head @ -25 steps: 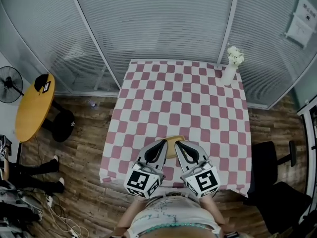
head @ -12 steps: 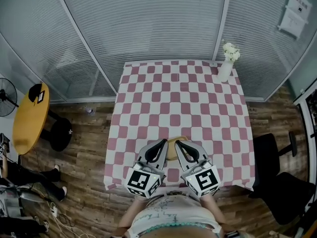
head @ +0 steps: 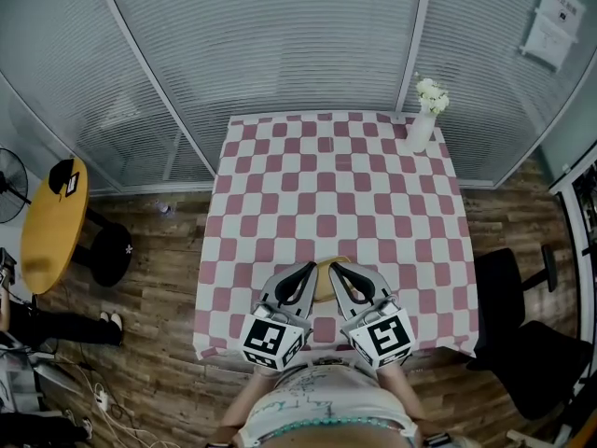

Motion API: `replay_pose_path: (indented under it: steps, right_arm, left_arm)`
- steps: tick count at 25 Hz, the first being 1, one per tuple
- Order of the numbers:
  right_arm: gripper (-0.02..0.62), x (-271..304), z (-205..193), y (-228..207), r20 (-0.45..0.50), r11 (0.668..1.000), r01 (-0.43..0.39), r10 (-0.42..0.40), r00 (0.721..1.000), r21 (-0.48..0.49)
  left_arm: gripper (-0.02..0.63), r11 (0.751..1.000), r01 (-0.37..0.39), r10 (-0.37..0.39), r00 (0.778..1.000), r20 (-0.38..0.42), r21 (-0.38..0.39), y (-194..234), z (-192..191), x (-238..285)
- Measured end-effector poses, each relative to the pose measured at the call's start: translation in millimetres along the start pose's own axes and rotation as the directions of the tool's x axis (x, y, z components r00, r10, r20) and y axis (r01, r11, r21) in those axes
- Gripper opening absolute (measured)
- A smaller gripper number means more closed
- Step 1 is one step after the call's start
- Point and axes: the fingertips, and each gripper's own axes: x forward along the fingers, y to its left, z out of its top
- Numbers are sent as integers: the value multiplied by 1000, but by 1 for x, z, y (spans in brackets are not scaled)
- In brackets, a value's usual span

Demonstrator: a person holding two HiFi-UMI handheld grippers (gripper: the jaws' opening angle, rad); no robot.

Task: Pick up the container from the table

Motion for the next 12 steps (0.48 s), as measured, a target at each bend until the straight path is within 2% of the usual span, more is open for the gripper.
replay_pose_path:
  steps: [12]
  right_arm:
    - [-8, -3, -5, -7, -19, 1000, 14, -14, 1000, 2]
  left_arm:
    - [15, 1000, -9, 8, 999, -54, -9, 5, -29, 3]
